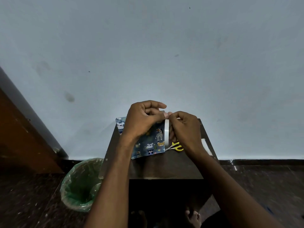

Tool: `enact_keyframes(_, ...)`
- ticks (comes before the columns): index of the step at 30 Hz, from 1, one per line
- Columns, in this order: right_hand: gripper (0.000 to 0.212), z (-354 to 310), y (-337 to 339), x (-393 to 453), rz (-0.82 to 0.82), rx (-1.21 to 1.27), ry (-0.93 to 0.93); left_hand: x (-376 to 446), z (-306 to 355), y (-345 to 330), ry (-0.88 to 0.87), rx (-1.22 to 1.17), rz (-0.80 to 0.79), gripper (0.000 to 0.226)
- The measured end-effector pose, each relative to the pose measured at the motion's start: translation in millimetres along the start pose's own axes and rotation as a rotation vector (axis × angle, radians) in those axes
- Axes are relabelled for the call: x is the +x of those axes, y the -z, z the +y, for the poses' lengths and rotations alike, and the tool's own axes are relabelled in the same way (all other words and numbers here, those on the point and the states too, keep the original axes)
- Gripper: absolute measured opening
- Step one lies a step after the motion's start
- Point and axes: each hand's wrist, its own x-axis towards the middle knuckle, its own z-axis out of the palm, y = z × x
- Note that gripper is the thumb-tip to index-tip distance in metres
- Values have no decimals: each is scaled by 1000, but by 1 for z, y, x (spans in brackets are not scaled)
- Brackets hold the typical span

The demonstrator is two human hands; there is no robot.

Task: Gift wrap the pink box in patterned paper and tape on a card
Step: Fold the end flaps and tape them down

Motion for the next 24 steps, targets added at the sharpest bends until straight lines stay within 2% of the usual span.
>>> enact_keyframes(2, 20, 6, -1, 2, 74, -133, 51, 0, -2, -3, 9, 57, 5, 19)
enact_keyframes(4, 15, 14, -2, 7, 100, -264, 75, 0, -5, -6, 7, 135, 12, 19)
enact_keyframes(9, 20, 39, -2, 21, -60, -433, 67, -1, -6, -9, -31, 272, 23, 16)
enact_keyframes(13, 18, 66, 5, 34, -269, -783, 19, -1, -7, -8, -53, 274, 7, 16)
enact_keyframes(16, 23, 81, 9, 37, -393, -949, 31, 0, -9, -7, -60, 267, 4, 16)
enact_keyframes(19, 28, 90, 10, 36, -482, -1013, 21, 0, -11, -6, -61, 268, 8, 16)
enact_keyframes(24, 30, 96, 8, 35, -518, -1015, 47, -1, -10, -7, -70, 269, 4, 17)
